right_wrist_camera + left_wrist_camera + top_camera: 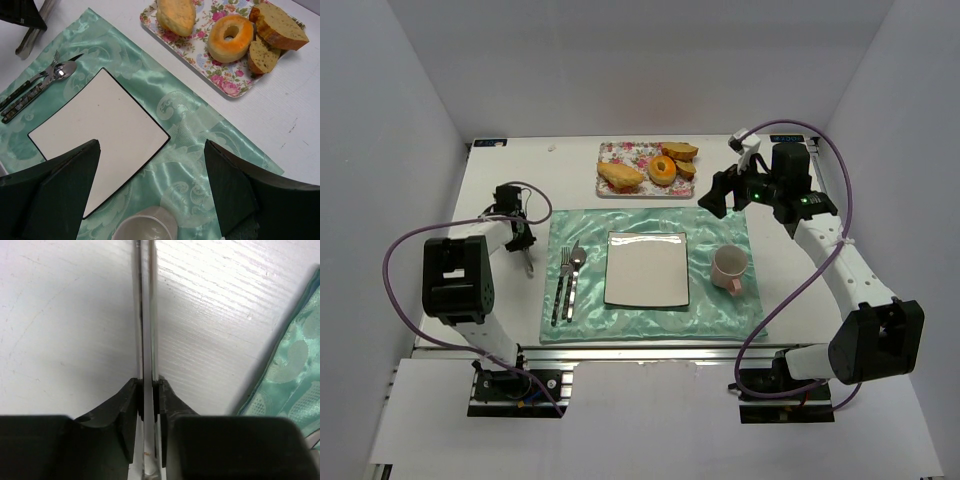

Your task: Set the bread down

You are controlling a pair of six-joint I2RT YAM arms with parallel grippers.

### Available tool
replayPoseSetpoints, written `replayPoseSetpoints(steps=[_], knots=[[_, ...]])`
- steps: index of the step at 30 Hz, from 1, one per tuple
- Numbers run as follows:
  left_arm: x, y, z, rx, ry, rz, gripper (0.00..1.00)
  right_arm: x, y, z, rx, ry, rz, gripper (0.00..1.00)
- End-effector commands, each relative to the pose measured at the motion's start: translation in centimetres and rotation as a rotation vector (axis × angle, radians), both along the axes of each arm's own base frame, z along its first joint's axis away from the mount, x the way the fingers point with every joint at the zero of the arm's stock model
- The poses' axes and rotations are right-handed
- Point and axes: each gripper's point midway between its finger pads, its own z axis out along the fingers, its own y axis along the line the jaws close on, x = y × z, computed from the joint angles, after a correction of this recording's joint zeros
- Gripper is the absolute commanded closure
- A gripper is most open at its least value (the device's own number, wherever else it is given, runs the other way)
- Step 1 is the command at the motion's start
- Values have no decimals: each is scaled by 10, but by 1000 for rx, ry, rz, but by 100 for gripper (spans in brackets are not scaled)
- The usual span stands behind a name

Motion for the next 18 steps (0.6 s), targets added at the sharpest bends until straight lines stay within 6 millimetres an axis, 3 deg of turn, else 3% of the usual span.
replayPoseSetpoints(steps=[1, 5, 6, 8, 9, 11, 12, 15, 18], knots=[[-15, 1, -7, 2, 35, 2, 74, 7, 1, 25, 32, -63, 8, 11], [-11, -8, 23, -38, -27, -38, 91, 6, 0, 24, 33, -61, 7, 11], [-4, -15, 46, -66, -86, -67, 92, 6, 0, 25, 35, -63, 7, 11], [-3, -27, 68, -116, -128, -108, 93, 6, -1, 23, 35, -59, 3, 11], [0, -46, 93, -201, -197, -165, 91, 7, -1, 22, 37, -58, 2, 11], [1, -69, 117, -265, -254, -225, 86, 7, -2, 21, 42, -55, -2, 11], [3, -80, 139, -293, -301, -263, 85, 7, -2, 21, 44, -53, 0, 11], [-4, -126, 160, -400, -307, -395, 78, 7, -2, 22, 49, -54, 0, 11], [-2, -154, 182, -486, -325, -467, 65, 7, -1, 24, 52, -57, 4, 11]])
